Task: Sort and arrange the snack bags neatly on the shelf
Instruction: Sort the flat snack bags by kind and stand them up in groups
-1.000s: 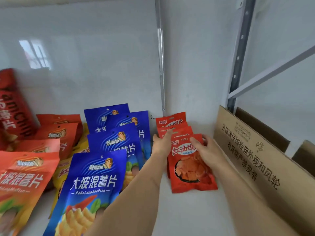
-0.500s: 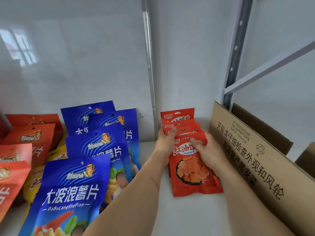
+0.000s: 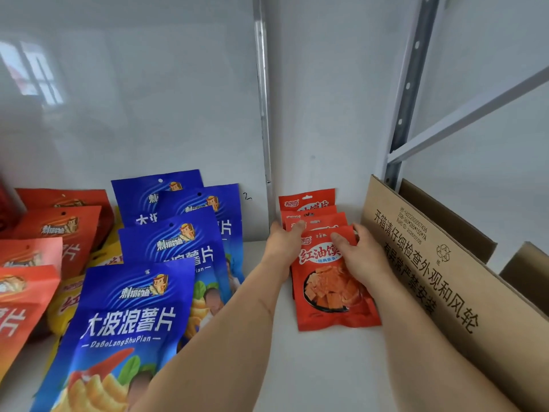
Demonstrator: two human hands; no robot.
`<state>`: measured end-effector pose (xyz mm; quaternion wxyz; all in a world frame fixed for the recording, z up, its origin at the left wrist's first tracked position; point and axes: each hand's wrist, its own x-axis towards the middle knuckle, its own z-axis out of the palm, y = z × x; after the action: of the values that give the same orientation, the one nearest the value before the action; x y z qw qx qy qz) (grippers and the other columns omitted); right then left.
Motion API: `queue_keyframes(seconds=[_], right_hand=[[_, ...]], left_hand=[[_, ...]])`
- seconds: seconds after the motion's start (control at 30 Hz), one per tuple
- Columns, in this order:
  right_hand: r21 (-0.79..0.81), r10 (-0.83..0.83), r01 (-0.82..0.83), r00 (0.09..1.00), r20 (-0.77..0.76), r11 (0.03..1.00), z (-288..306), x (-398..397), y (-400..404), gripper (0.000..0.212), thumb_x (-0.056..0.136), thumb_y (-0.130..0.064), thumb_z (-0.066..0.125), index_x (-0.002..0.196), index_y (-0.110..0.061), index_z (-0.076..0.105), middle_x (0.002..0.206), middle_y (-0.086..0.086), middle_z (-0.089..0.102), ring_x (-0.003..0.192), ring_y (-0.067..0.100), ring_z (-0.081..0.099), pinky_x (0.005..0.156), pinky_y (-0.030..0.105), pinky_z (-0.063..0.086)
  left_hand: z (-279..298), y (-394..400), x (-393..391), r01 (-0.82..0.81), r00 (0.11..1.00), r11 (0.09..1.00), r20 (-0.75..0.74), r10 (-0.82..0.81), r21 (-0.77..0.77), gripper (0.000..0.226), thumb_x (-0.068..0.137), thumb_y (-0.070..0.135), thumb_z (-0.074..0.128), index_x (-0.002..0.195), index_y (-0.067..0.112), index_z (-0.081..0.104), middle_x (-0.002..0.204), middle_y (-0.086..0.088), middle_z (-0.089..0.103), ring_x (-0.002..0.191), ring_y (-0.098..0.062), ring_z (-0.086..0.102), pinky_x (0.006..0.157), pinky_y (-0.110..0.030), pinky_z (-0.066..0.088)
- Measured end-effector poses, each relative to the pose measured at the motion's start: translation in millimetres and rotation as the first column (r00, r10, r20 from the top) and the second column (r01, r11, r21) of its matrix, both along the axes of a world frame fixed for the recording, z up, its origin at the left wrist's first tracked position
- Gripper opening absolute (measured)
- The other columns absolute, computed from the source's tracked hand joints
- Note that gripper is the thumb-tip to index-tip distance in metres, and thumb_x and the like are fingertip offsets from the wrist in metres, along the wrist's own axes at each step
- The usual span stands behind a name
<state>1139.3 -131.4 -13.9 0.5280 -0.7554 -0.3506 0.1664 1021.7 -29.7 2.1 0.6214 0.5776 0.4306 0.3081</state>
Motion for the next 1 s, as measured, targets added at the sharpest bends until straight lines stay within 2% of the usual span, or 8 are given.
queue_keyframes(seconds=[0.13, 0.27, 0.33, 0.43, 0.57, 0.67, 0.83, 1.0], right_hand=[[-0.049, -0.073, 0.080, 0.989, 0.131, 0.996, 12.8, -11.7, -6.5, 0.037, 0.093, -0.049, 0.057, 0.119, -0.023, 0.054, 0.103, -0.007, 0.063, 0.082, 0.011, 0.062, 0.062, 0.023, 0.046], [-0.008, -0.198, 0.217, 0.902, 0.383, 0.976, 29.4, -41.9, -8.4, 0.045, 0.095, -0.047, 0.053, 0.127, -0.015, 0.054, 0.127, 0.009, 0.054, 0.117, 0.027, 0.053, 0.095, 0.039, 0.043], [0.058, -0.172, 0.164, 0.878, 0.447, 0.985, 37.6, -72.7, -8.3, 0.048, 0.097, -0.042, 0.053, 0.135, -0.012, 0.049, 0.136, 0.010, 0.049, 0.127, 0.027, 0.045, 0.102, 0.038, 0.038], [0.116, -0.054, -0.002, 0.879, 0.474, 0.993, 38.6, -120.6, -2.2, 0.047, 0.097, -0.036, 0.055, 0.135, -0.011, 0.050, 0.137, 0.011, 0.050, 0.128, 0.027, 0.045, 0.101, 0.036, 0.038], [0.051, 0.151, -0.177, 0.934, 0.324, 0.983, 21.6, -172.8, 11.4, 0.056, 0.089, -0.057, 0.051, 0.132, -0.022, 0.052, 0.133, -0.002, 0.056, 0.122, 0.014, 0.051, 0.097, 0.028, 0.044], [0.035, 0.205, -0.213, 0.965, 0.167, 0.976, 18.1, -202.0, 11.3, 0.033, 0.097, -0.040, 0.055, 0.124, -0.022, 0.052, 0.104, -0.016, 0.053, 0.096, -0.001, 0.049, 0.073, 0.010, 0.038], [-0.017, 0.265, -0.265, 0.964, 0.000, 0.964, 10.2, -222.9, 15.0, 0.014, 0.097, -0.049, 0.049, 0.105, -0.039, 0.045, 0.107, -0.019, 0.061, 0.087, -0.007, 0.057, 0.072, 0.018, 0.043], [-0.036, 0.246, -0.248, 0.968, -0.038, 0.968, 1.7, -224.8, 20.5, 0.048, 0.092, -0.065, 0.040, 0.122, -0.028, 0.047, 0.108, -0.013, 0.067, 0.087, -0.004, 0.063, 0.068, 0.021, 0.045]], left_hand=[[13.8, -15.5, -13.4, -0.035, 0.999, 0.995, -0.022, 0.038, 0.094, 0.031, 0.100, 0.041, 0.057, 0.123, 0.022, 0.047, 0.104, 0.002, 0.070, 0.076, -0.009, 0.070, 0.051, -0.021, 0.052], [43.8, -35.3, -41.3, -0.011, 0.997, 0.975, -0.077, 0.029, 0.224, 0.043, 0.103, 0.038, 0.050, 0.141, 0.019, 0.042, 0.091, 0.013, 0.059, 0.068, 0.000, 0.060, 0.044, -0.011, 0.046], [59.8, -39.6, -65.1, -0.022, 0.995, 0.956, -0.084, 0.049, 0.293, 0.053, 0.104, 0.035, 0.048, 0.152, 0.018, 0.033, 0.112, 0.010, 0.059, 0.089, -0.003, 0.063, 0.061, -0.010, 0.049], [73.6, -37.8, -111.4, -0.047, 0.986, 0.886, -0.123, 0.116, 0.460, 0.061, 0.101, 0.034, 0.050, 0.155, 0.017, 0.030, 0.158, -0.001, 0.036, 0.142, -0.021, 0.039, 0.108, -0.032, 0.038], [65.7, -30.1, -197.7, -0.030, 0.946, 0.742, -0.222, 0.238, 0.669, 0.057, 0.098, 0.034, 0.054, 0.150, 0.017, 0.038, 0.157, -0.002, 0.035, 0.143, -0.025, 0.035, 0.117, -0.042, 0.033], [43.2, -25.1, -269.0, 0.079, 0.844, 0.669, -0.406, 0.349, 0.739, 0.069, 0.098, 0.046, 0.052, 0.156, 0.020, 0.027, 0.163, -0.001, 0.024, 0.151, -0.022, 0.017, 0.121, -0.038, 0.018], [-3.2, -22.7, -331.5, 0.260, 0.616, 0.756, -0.706, 0.349, 0.600, 0.093, 0.089, 0.075, 0.042, 0.159, 0.028, 0.003, 0.168, -0.003, 0.002, 0.154, -0.028, 0.000, 0.123, -0.045, 0.011], [-19.5, -25.9, -311.7, 0.178, 0.739, 0.760, -0.595, 0.317, 0.625, 0.095, 0.090, 0.069, 0.049, 0.160, 0.026, 0.003, 0.168, -0.003, -0.004, 0.154, -0.026, 0.000, 0.123, -0.041, 0.012]])
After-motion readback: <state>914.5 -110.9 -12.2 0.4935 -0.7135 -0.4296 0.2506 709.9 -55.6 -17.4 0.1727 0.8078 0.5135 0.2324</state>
